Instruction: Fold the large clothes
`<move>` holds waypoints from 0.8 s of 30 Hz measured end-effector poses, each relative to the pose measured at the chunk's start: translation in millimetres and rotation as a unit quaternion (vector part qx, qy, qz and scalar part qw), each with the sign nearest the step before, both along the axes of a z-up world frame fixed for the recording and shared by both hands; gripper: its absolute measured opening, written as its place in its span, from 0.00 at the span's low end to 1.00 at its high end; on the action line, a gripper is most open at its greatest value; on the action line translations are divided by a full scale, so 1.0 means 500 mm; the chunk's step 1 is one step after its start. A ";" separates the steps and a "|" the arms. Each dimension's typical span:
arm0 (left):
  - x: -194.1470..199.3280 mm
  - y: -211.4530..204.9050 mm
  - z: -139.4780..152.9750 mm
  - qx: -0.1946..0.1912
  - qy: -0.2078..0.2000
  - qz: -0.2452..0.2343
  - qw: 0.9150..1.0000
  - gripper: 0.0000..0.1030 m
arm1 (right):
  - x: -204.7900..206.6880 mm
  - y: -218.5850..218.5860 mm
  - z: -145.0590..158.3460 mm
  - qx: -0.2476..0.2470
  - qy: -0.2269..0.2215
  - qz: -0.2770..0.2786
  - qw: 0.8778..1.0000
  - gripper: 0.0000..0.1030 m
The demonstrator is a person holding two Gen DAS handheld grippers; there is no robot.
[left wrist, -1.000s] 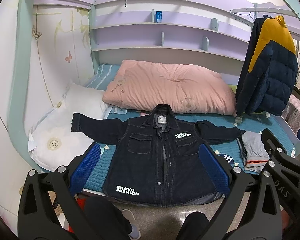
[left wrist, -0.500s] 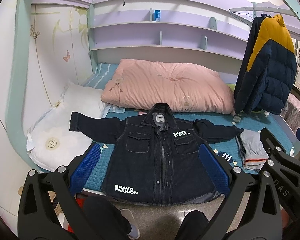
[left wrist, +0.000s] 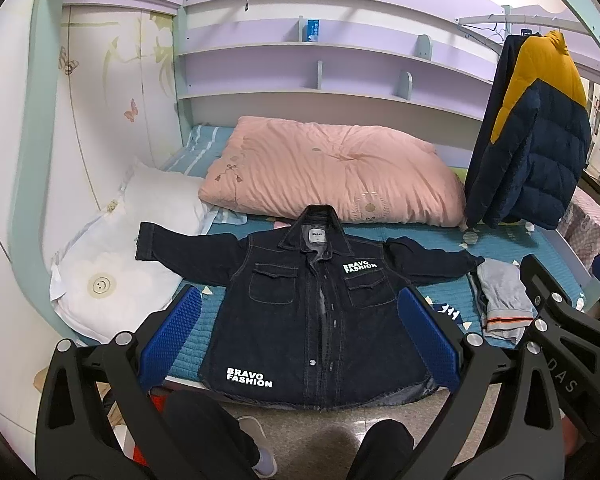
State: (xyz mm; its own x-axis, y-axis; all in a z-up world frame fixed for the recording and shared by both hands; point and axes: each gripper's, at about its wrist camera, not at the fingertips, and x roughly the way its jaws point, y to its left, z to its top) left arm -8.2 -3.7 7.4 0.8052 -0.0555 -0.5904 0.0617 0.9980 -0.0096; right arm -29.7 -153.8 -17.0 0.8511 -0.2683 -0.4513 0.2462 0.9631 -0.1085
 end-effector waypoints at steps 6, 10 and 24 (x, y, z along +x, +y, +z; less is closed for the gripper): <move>-0.001 0.000 -0.001 -0.001 -0.001 0.000 1.000 0.95 | -0.002 0.001 0.001 -0.001 -0.001 0.000 1.000 0.93; -0.010 0.000 -0.004 0.000 -0.006 0.000 1.000 0.95 | -0.009 0.002 0.004 -0.002 -0.004 0.000 1.000 0.93; -0.067 -0.005 0.002 -0.004 -0.016 0.005 1.000 0.95 | -0.050 0.011 0.011 -0.007 -0.015 0.006 1.000 0.93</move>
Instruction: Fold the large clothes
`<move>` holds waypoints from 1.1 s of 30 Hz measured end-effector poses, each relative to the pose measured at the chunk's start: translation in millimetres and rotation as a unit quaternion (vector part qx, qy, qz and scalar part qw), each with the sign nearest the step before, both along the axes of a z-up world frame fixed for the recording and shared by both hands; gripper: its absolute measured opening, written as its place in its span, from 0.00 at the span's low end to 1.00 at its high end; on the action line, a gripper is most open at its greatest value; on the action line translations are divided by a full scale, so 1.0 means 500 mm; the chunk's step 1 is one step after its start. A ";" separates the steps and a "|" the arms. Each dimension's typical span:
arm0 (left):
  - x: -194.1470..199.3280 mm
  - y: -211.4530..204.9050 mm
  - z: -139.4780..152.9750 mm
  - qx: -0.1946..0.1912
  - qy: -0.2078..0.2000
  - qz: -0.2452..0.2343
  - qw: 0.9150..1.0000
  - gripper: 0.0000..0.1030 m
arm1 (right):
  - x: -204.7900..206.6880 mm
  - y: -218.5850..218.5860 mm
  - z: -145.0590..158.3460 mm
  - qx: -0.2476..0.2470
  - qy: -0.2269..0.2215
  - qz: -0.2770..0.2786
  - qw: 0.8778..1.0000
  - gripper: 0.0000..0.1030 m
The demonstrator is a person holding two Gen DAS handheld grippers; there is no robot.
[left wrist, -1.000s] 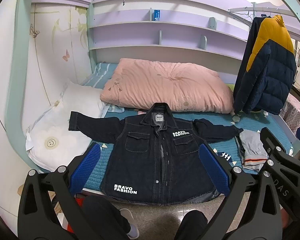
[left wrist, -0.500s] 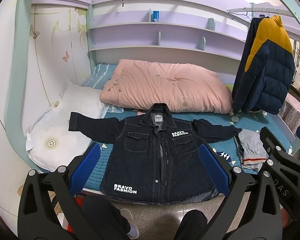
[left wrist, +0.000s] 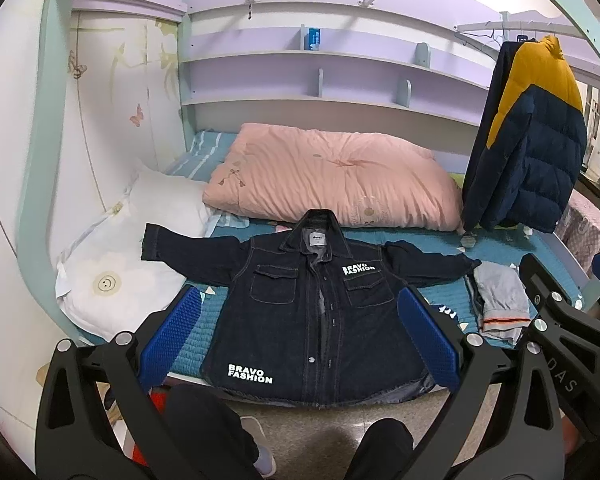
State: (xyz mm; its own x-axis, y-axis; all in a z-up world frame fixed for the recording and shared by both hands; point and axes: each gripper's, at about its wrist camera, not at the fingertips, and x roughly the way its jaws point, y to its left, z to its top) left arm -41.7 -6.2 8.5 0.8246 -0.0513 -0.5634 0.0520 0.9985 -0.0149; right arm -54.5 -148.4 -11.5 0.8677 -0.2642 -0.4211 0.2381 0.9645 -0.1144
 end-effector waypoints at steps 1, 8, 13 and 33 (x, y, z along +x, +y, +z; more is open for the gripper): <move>-0.005 -0.001 0.000 0.000 0.000 0.001 1.000 0.95 | -0.004 0.000 0.000 0.000 0.000 0.001 1.000 0.93; -0.036 0.005 0.006 -0.001 -0.006 0.013 1.000 0.95 | -0.028 0.004 0.000 0.002 -0.008 0.012 1.000 0.93; -0.048 0.011 0.012 -0.001 -0.007 0.021 1.000 0.95 | -0.028 0.007 0.004 0.008 -0.006 0.024 1.000 0.93; 0.227 0.228 -0.167 -0.038 0.115 0.082 0.989 0.95 | 0.259 0.171 -0.165 0.066 0.092 0.063 0.992 0.93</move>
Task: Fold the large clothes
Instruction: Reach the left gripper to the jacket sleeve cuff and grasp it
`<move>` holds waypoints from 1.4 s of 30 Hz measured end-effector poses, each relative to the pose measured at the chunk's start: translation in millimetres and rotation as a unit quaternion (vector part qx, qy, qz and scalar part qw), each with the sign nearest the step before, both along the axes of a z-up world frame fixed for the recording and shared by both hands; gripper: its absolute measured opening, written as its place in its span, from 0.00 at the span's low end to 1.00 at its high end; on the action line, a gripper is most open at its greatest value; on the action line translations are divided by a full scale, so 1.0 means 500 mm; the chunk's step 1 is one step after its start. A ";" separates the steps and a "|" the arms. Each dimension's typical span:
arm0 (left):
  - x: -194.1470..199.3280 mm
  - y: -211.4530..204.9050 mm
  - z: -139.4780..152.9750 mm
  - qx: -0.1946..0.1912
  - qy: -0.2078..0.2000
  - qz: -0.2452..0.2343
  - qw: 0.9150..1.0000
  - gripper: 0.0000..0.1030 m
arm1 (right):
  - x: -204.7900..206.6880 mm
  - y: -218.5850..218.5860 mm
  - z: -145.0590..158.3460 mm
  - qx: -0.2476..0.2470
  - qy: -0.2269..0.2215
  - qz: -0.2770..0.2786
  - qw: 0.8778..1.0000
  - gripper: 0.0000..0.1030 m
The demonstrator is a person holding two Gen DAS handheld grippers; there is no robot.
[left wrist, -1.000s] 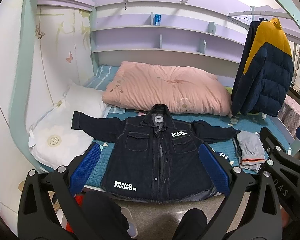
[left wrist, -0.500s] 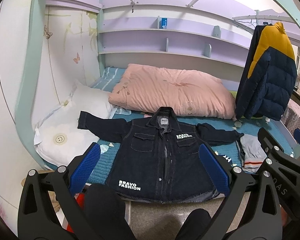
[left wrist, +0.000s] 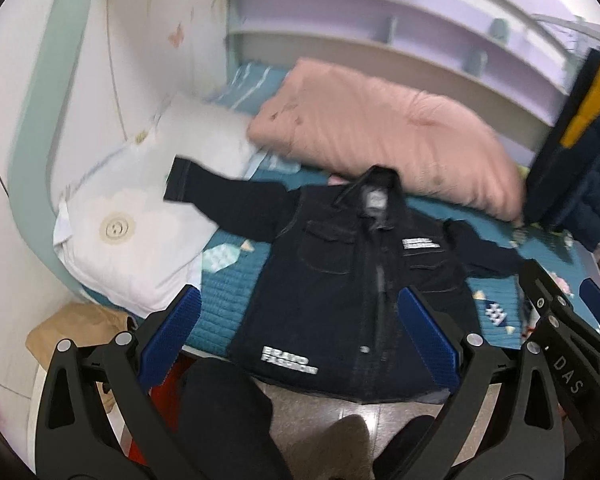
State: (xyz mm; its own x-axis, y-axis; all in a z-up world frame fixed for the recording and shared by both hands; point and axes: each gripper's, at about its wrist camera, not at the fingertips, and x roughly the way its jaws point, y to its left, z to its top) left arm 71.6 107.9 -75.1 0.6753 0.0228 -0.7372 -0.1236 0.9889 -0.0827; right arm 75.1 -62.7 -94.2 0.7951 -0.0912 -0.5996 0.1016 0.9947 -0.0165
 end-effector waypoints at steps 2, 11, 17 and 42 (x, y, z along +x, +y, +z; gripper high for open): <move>0.046 0.036 -0.034 -0.002 0.019 0.011 1.000 0.95 | 0.042 0.029 -0.027 -0.004 0.013 0.013 1.000 0.93; 0.263 0.201 -0.150 -0.016 0.069 0.051 0.996 0.95 | 0.275 0.165 -0.121 0.006 0.058 0.090 0.994 0.93; 0.400 0.306 -0.195 -0.042 0.069 0.074 0.994 0.95 | 0.443 0.227 -0.169 0.020 0.087 0.113 0.990 0.93; 0.598 0.620 -0.399 -0.180 0.112 0.196 0.957 0.95 | 0.801 0.353 -0.563 0.148 0.336 0.098 0.925 0.09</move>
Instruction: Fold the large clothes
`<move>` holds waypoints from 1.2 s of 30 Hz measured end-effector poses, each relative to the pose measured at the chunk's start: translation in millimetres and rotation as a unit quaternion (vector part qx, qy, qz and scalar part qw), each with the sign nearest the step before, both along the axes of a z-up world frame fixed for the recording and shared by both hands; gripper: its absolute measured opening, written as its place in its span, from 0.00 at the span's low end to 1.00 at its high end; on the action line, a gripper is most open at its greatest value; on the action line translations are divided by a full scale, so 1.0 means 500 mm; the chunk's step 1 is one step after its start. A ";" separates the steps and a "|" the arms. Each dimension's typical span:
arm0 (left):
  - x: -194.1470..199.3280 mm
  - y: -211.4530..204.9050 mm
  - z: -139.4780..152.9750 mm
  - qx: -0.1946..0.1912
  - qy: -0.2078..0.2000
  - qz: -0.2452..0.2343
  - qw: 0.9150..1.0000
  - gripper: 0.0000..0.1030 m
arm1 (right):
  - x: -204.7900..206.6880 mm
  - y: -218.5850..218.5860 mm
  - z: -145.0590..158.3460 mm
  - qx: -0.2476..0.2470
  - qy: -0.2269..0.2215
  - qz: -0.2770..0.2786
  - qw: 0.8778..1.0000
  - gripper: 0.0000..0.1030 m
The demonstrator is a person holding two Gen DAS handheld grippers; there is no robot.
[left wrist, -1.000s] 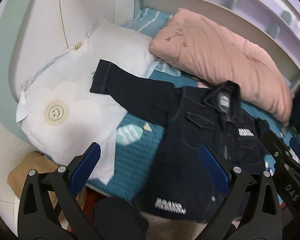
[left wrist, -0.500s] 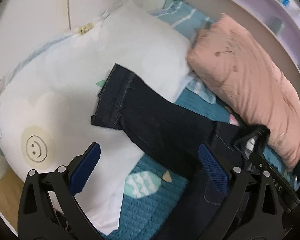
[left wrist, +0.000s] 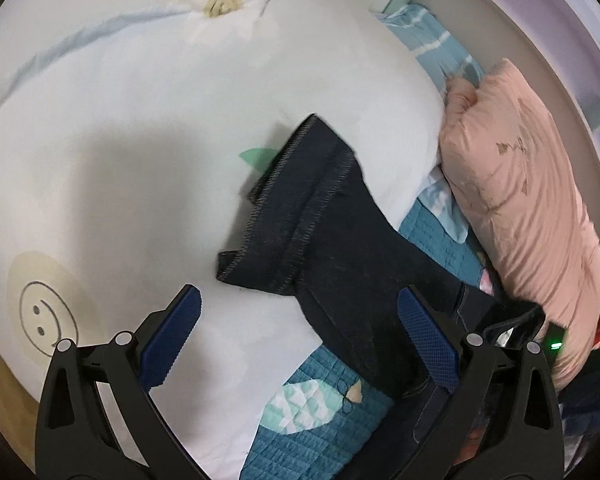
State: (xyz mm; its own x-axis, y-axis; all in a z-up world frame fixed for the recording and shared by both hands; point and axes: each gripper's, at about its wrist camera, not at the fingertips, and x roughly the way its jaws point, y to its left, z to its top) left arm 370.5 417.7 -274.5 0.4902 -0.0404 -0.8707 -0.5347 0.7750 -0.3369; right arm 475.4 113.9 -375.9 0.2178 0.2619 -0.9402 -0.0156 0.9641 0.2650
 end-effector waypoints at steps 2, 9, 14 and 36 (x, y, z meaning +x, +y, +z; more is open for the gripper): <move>-0.002 0.014 -0.015 -0.020 0.000 0.008 1.000 0.95 | 0.012 -0.003 -0.057 -0.001 0.031 -0.018 0.999 0.03; 0.012 0.034 -0.043 -0.045 -0.005 0.008 0.999 0.95 | 0.020 0.032 -0.109 -0.053 0.039 0.012 0.998 0.01; 0.021 0.035 -0.052 -0.042 -0.031 0.021 0.998 0.95 | 0.032 0.059 -0.118 -0.083 0.054 0.032 0.995 0.01; 0.046 -0.011 -0.080 0.088 -0.060 -0.057 0.993 0.14 | 0.025 0.135 -0.128 -0.141 0.011 0.050 0.989 0.01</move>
